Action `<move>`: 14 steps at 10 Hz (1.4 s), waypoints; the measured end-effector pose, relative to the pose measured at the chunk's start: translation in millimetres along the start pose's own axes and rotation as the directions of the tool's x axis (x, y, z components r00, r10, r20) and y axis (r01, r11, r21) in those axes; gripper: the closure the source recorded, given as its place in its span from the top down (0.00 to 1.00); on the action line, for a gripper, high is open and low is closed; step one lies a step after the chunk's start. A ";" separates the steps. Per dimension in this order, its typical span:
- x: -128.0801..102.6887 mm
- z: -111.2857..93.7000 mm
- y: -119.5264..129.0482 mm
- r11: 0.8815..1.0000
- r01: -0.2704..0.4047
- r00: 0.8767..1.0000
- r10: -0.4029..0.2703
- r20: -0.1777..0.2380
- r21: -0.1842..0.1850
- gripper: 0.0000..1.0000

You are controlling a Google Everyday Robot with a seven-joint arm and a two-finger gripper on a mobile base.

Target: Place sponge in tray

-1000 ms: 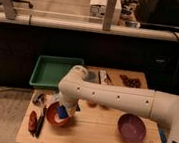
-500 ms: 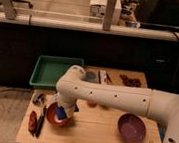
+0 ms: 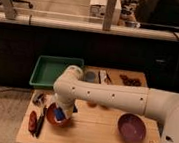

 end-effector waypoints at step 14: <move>-15.6 -0.2 -10.7 0.998 0.058 0.998 -0.058 0.000 -0.008 0.12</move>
